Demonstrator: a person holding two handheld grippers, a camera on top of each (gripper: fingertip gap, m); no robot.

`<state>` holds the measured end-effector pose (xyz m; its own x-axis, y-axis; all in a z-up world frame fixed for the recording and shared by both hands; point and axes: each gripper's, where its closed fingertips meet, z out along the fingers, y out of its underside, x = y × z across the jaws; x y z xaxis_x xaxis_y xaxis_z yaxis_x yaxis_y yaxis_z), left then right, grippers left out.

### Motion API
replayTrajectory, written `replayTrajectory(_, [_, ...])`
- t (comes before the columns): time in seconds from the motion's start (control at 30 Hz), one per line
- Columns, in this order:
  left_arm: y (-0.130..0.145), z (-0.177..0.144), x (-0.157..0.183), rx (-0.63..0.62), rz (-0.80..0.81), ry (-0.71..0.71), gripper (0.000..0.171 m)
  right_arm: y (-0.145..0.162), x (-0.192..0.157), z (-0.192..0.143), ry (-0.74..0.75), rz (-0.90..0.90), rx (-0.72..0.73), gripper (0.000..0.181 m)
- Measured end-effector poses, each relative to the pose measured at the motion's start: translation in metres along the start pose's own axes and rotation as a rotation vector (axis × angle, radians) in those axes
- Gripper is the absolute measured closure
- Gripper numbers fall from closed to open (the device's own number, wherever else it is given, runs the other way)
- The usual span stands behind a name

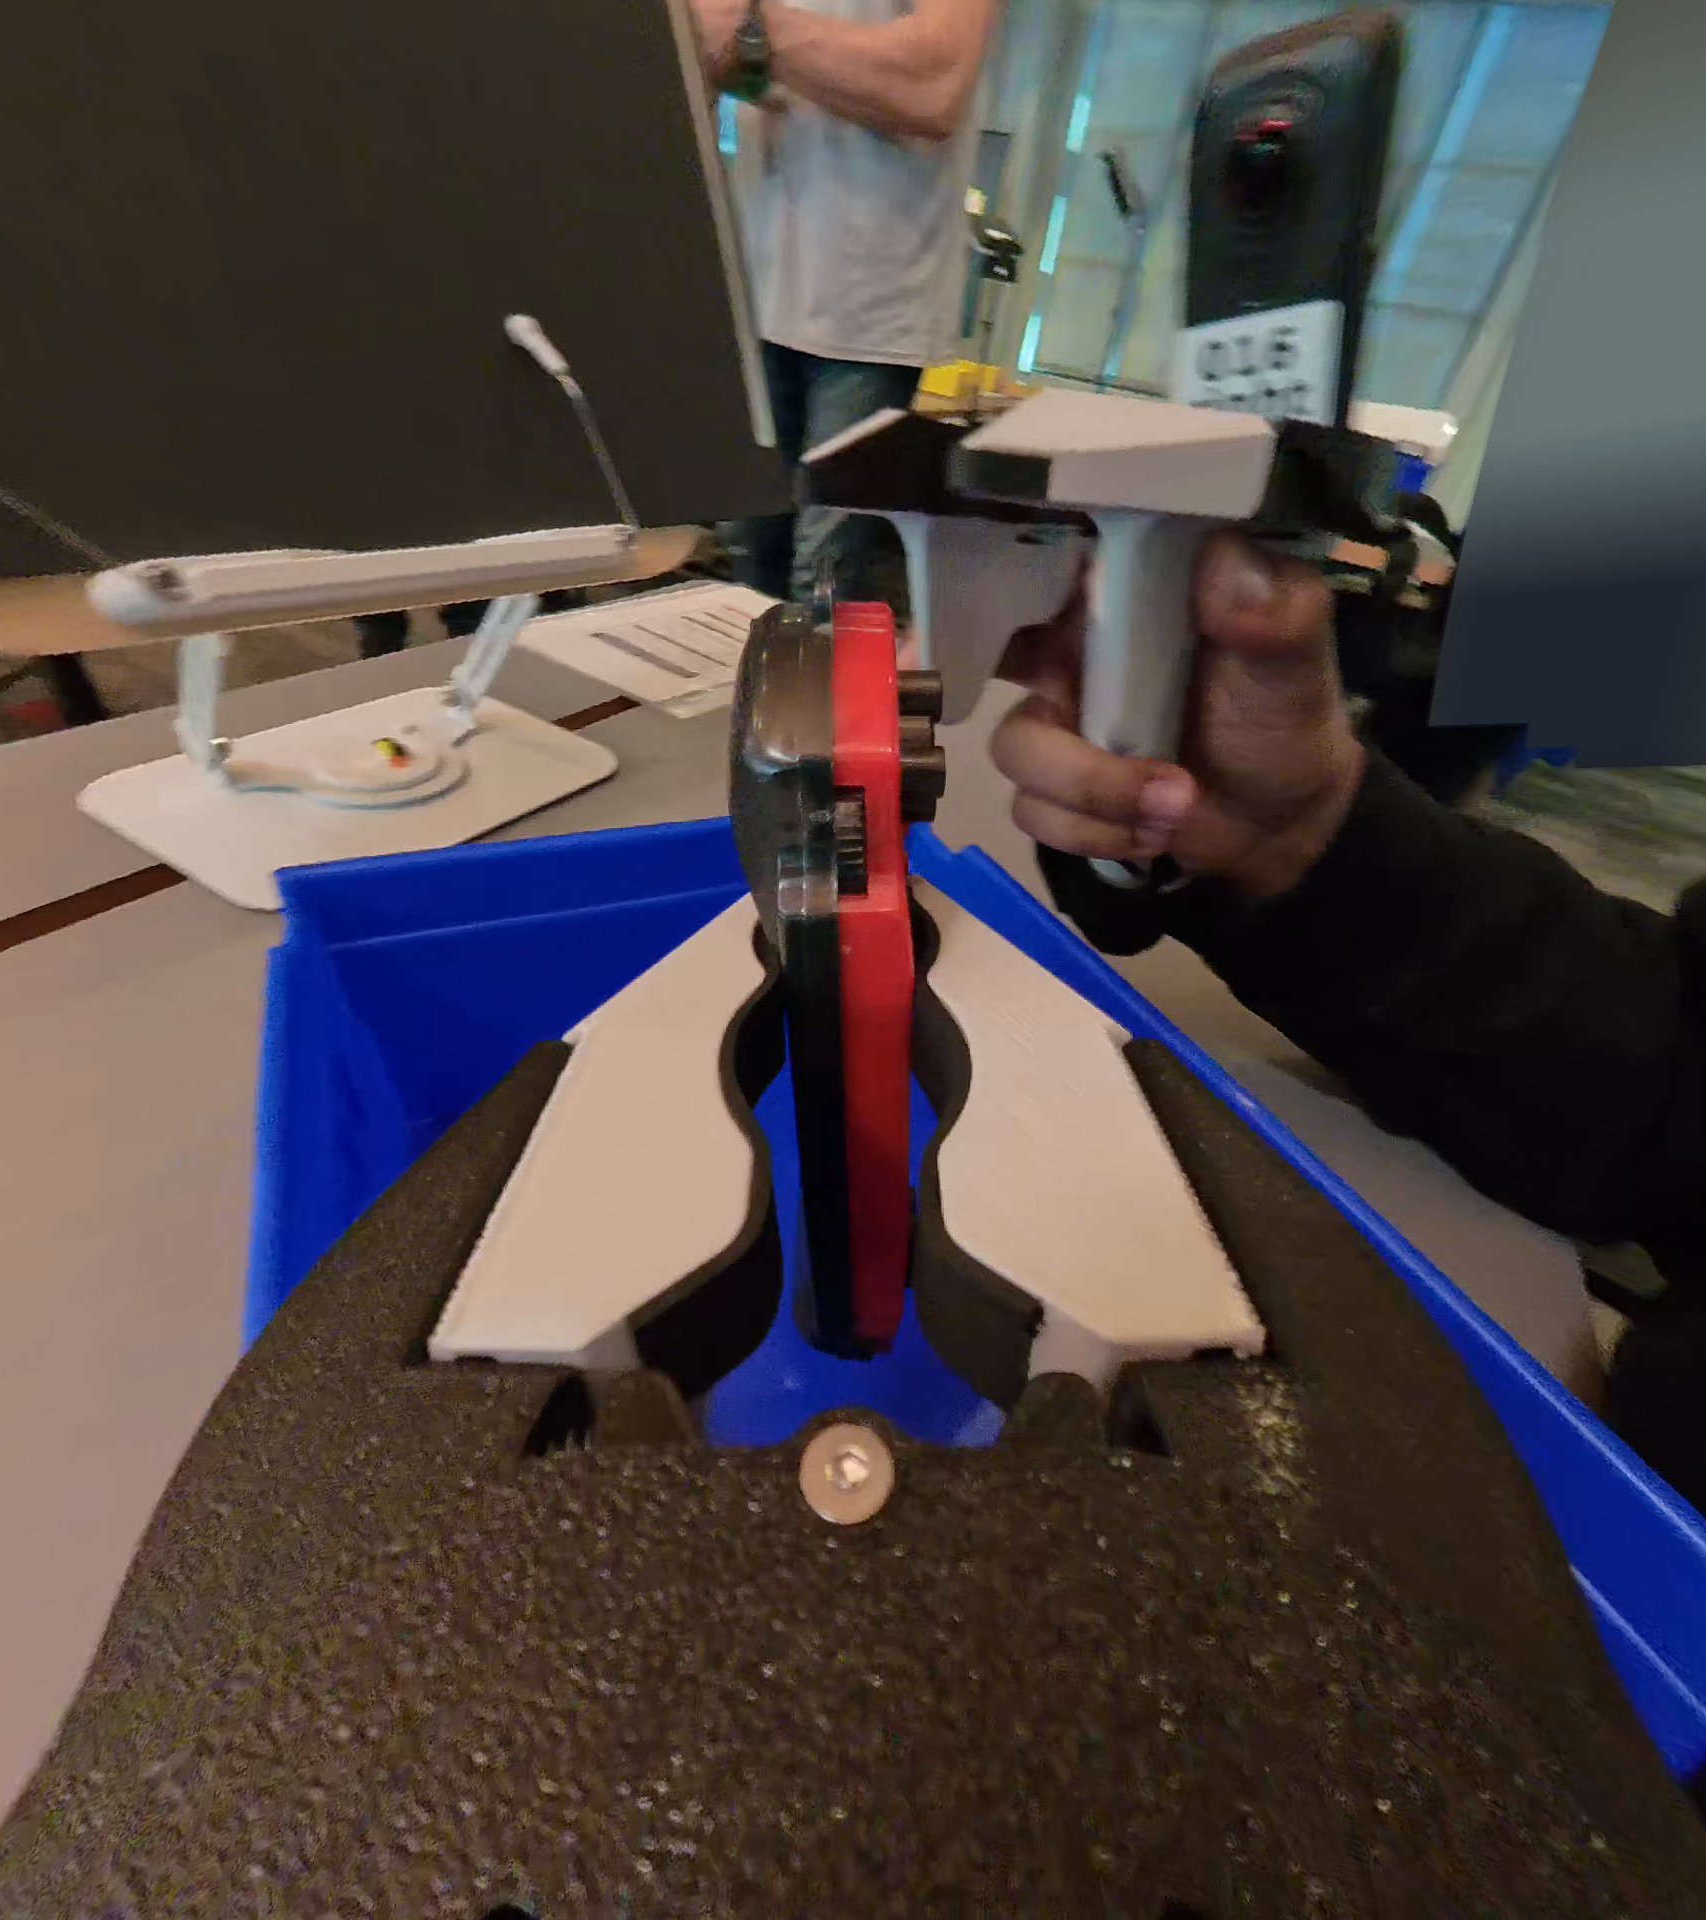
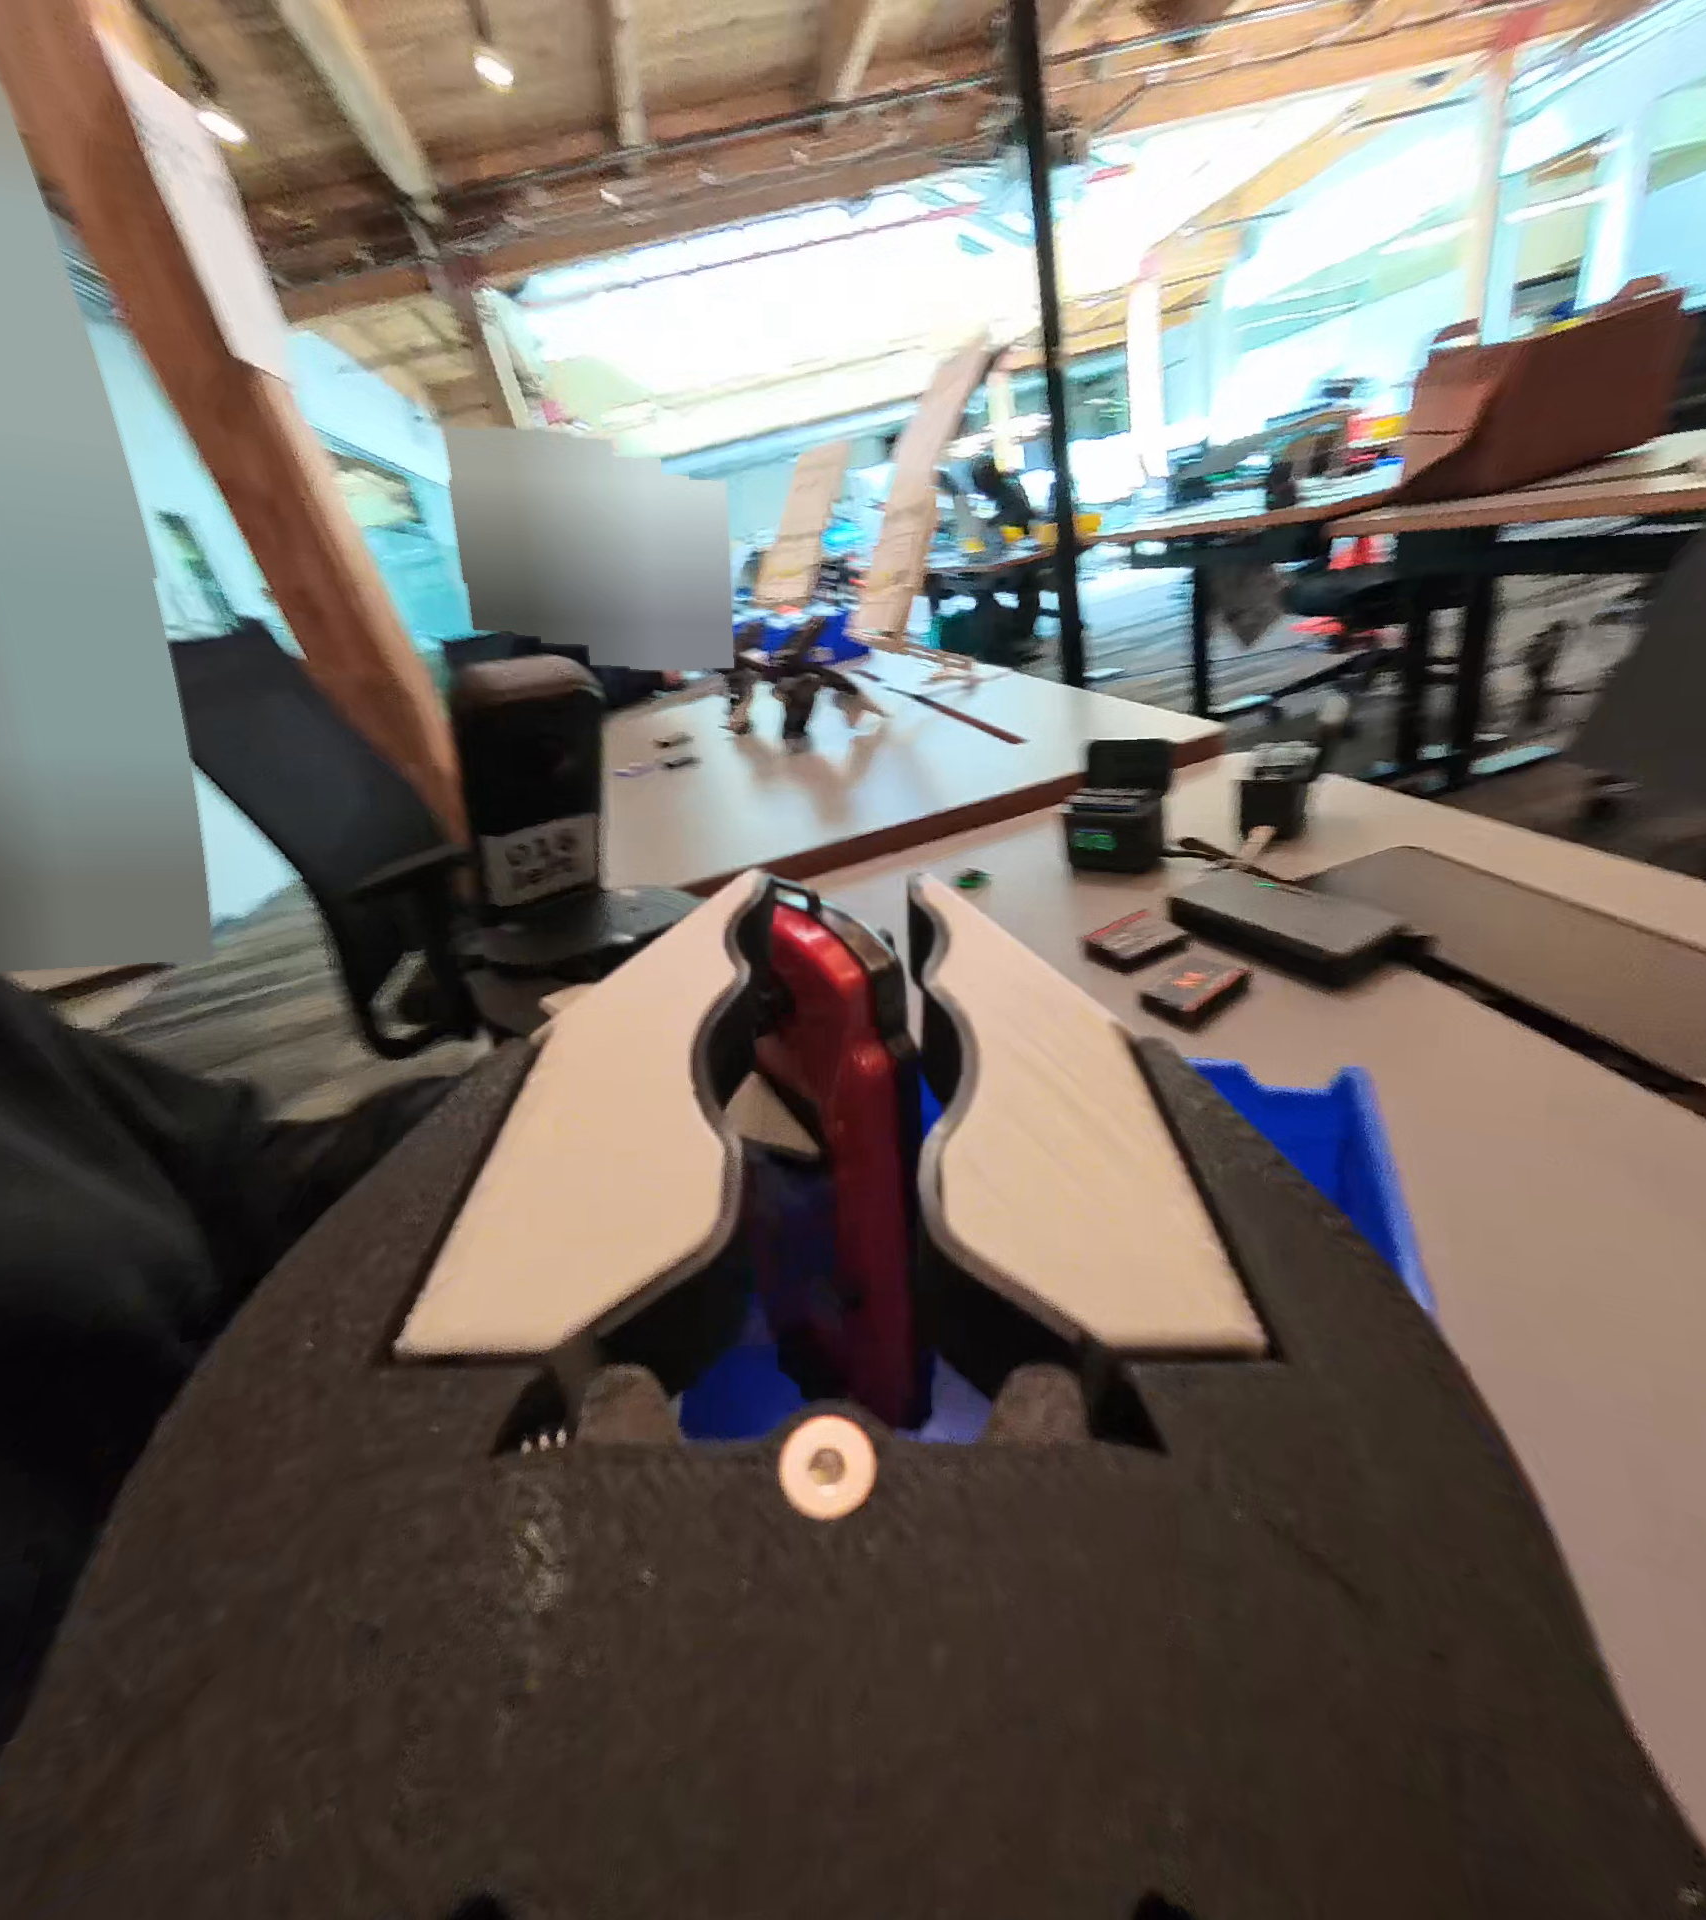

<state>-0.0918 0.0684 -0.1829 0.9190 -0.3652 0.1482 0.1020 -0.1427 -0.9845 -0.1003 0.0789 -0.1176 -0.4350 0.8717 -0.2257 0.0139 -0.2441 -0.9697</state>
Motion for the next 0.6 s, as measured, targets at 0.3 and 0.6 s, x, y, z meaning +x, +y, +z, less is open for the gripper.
replayTrajectory(0.3, [-0.008,-0.014,-0.045,0.036,0.109,-0.358,0.155,0.015,0.007,0.016,0.468,-0.406,-0.09,0.152])
replayTrajectory(0.6, [-0.012,-0.004,-0.033,0.052,0.121,-0.359,0.155,0.029,-0.007,0.03,0.519,-0.567,-0.178,0.152])
